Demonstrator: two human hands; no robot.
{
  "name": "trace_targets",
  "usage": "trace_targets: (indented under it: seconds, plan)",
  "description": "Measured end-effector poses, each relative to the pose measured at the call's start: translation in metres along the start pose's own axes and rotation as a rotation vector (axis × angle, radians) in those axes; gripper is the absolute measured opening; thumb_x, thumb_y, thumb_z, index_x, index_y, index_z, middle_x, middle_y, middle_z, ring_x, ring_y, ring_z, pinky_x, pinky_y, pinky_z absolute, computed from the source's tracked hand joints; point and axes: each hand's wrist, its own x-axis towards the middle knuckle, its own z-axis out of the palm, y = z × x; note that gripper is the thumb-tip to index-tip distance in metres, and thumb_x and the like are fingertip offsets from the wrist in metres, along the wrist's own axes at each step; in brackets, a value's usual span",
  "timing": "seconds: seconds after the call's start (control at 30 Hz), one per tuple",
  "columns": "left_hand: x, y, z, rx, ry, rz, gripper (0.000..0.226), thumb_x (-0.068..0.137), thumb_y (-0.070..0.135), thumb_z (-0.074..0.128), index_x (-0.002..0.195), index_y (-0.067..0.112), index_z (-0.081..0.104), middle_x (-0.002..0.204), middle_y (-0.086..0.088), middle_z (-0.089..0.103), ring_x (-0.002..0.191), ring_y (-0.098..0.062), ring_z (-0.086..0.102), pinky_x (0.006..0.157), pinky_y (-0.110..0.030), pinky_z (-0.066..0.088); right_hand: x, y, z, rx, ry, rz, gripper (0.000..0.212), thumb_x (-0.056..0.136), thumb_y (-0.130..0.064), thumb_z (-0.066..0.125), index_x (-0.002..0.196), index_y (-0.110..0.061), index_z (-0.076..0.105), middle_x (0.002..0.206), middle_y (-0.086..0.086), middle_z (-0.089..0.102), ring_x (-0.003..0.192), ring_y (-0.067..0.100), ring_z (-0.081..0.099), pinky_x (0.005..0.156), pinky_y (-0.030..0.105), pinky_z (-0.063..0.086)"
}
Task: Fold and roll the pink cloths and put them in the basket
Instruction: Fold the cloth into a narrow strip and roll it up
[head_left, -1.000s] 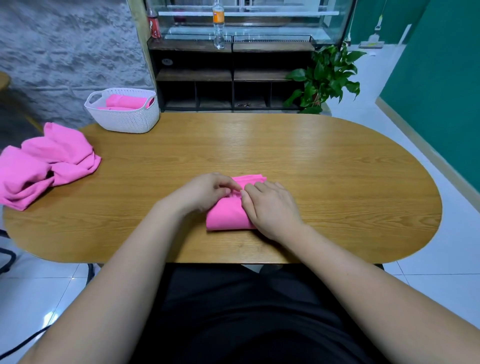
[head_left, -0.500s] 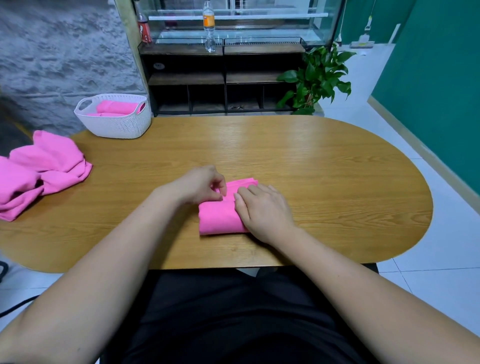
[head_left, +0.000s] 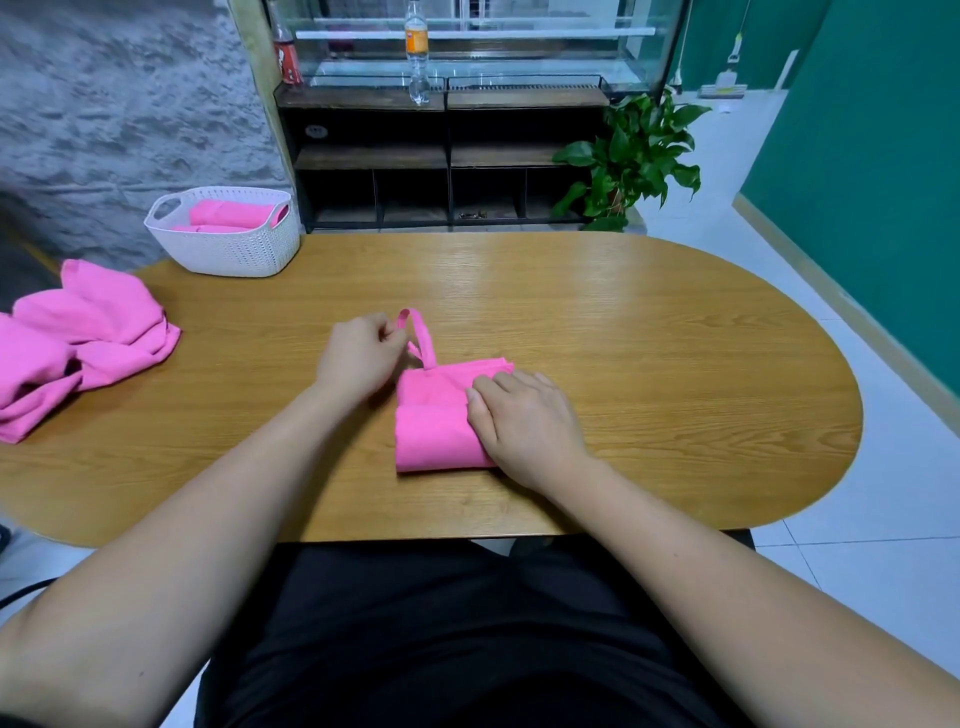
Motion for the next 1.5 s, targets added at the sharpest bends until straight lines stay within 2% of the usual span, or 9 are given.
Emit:
trace_targets:
  seconds: [0.17, 0.33, 0.47, 0.73, 0.9, 1.07, 1.27, 1.4, 1.5]
  plan:
    - [-0.004, -0.005, -0.006, -0.04, 0.035, -0.07, 0.02, 0.092, 0.03, 0.065, 0.078, 0.017, 0.059, 0.069, 0.0, 0.069, 0.075, -0.024, 0.066, 0.069, -0.034, 0.044, 0.005, 0.001, -0.002, 0.011, -0.055, 0.003, 0.04, 0.108, -0.037, 0.036, 0.087, -0.017, 0.063, 0.078, 0.007, 0.067, 0.08, 0.035, 0.065, 0.073, 0.045, 0.047]
    - [-0.027, 0.015, -0.015, -0.146, -0.134, 0.154, 0.015, 0.096, 0.029, 0.07, 0.082, 0.025, 0.068, 0.085, 0.011, 0.071, 0.08, -0.002, 0.062, 0.077, -0.026, 0.046, 0.021, 0.004, -0.006, 0.062, -0.225, 0.007, 0.044, 0.111, -0.04, 0.03, 0.098, -0.016, 0.065, 0.099, 0.013, 0.074, 0.092, 0.04, 0.068, 0.075, 0.046, 0.048]
    - [-0.052, 0.023, -0.009, -0.089, -0.215, 0.279, 0.018, 0.098, 0.033, 0.069, 0.083, 0.023, 0.071, 0.087, 0.01, 0.07, 0.083, -0.006, 0.06, 0.076, -0.023, 0.042, 0.037, 0.009, -0.007, 0.085, -0.354, 0.073, 0.05, 0.111, -0.044, 0.028, 0.108, -0.017, 0.07, 0.108, 0.019, 0.073, 0.101, 0.042, 0.066, 0.08, 0.045, 0.048]
    - [-0.08, 0.034, 0.01, 0.164, 0.058, 0.333, 0.031, 0.097, 0.045, 0.047, 0.092, 0.02, 0.064, 0.089, -0.001, 0.062, 0.088, -0.031, 0.059, 0.076, -0.044, 0.049, 0.062, 0.018, -0.003, 0.27, -0.548, 0.191, 0.046, 0.11, -0.041, 0.035, 0.1, -0.016, 0.073, 0.114, 0.016, 0.074, 0.104, 0.038, 0.064, 0.075, 0.039, 0.04]
    - [-0.076, 0.04, 0.019, 0.137, 0.098, 0.284, 0.034, 0.098, 0.042, 0.042, 0.094, 0.016, 0.063, 0.084, -0.008, 0.058, 0.084, -0.037, 0.057, 0.068, -0.043, 0.044, 0.053, 0.019, 0.0, 0.292, -0.339, 0.182, 0.033, 0.107, -0.04, 0.041, 0.083, -0.021, 0.054, 0.094, 0.011, 0.07, 0.094, 0.038, 0.063, 0.075, 0.045, 0.048]
    - [-0.051, 0.046, 0.016, 0.154, -0.033, 0.126, 0.03, 0.104, 0.034, 0.046, 0.08, 0.02, 0.056, 0.092, -0.02, 0.071, 0.088, -0.043, 0.062, 0.071, -0.044, 0.047, 0.027, 0.0, -0.003, 0.046, -0.114, 0.03, 0.034, 0.109, -0.046, 0.039, 0.105, -0.021, 0.06, 0.101, 0.004, 0.058, 0.099, 0.03, 0.054, 0.086, 0.046, 0.042]
    - [-0.023, 0.047, 0.015, 0.028, -0.212, -0.105, 0.033, 0.101, 0.028, 0.048, 0.077, 0.01, 0.062, 0.08, -0.012, 0.063, 0.086, -0.038, 0.058, 0.068, -0.037, 0.036, 0.031, -0.01, 0.006, -0.12, -0.101, 0.027, 0.045, 0.111, -0.051, 0.033, 0.102, -0.019, 0.063, 0.091, 0.008, 0.065, 0.089, 0.034, 0.06, 0.079, 0.046, 0.043]
    - [-0.024, 0.042, 0.016, -0.026, -0.097, -0.067, 0.038, 0.103, 0.03, 0.049, 0.069, 0.013, 0.053, 0.073, -0.01, 0.062, 0.081, -0.039, 0.057, 0.064, -0.039, 0.031, 0.051, -0.003, 0.01, -0.135, -0.131, -0.017, 0.047, 0.111, -0.047, 0.033, 0.092, -0.017, 0.064, 0.08, 0.009, 0.068, 0.078, 0.036, 0.064, 0.068, 0.044, 0.044]
    - [-0.032, 0.033, 0.022, -0.004, 0.013, 0.035, 0.04, 0.104, 0.033, 0.048, 0.066, 0.02, 0.043, 0.079, -0.017, 0.067, 0.079, -0.04, 0.058, 0.066, -0.042, 0.037, 0.065, 0.0, 0.008, -0.134, -0.197, -0.058, 0.052, 0.112, -0.049, 0.025, 0.1, -0.018, 0.066, 0.088, 0.008, 0.073, 0.085, 0.037, 0.069, 0.062, 0.041, 0.037]
